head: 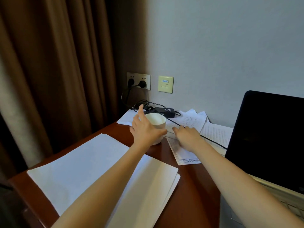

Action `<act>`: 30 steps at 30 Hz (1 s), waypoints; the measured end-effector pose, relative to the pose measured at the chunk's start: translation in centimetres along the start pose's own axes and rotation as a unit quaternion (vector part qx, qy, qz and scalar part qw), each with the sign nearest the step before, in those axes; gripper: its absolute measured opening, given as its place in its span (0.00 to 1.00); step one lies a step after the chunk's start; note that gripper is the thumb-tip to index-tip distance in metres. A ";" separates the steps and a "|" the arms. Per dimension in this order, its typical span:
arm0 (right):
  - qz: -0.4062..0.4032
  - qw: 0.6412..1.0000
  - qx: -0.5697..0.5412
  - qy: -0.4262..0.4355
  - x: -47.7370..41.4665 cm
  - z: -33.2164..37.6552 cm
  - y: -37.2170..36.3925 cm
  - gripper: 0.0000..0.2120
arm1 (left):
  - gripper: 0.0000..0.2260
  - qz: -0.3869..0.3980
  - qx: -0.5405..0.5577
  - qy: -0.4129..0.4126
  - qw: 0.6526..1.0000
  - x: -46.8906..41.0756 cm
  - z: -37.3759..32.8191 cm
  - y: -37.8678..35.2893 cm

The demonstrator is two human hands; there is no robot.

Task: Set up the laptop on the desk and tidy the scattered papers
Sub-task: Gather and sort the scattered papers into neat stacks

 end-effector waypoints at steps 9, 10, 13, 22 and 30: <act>0.040 0.998 -0.039 -0.014 -2.3 -1.0 -1.0 0.18 | 0.30 -0.034 0.131 -0.187 0.973 0.5 -8.4 1.2; 0.040 0.998 -0.044 -0.021 -2.3 -1.2 -1.2 0.16 | 0.29 -0.024 0.159 -0.159 0.974 0.0 -8.2 0.8; 0.025 0.998 -0.044 -0.038 -2.4 -1.6 -1.4 0.13 | 0.26 0.010 0.229 -0.064 0.971 -1.8 -7.2 0.1; -0.035 0.968 -0.182 -0.168 -4.1 -5.8 -0.5 0.06 | 0.03 0.222 0.373 0.261 0.862 -2.2 -5.5 -7.0; -0.039 0.940 -0.261 -0.214 -4.4 -7.7 0.0 0.11 | 0.08 0.238 0.380 0.291 0.845 -1.8 -5.5 -11.5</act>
Point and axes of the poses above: each hand's wrist, its own x-axis away from the middle knuckle, its own y-axis out of the back of the hand, z = x × y, the point moved 10 cm from there along -x, towards the middle knuckle, and after that the axes turned 5 degrees about -y, right-handed, at the moved point
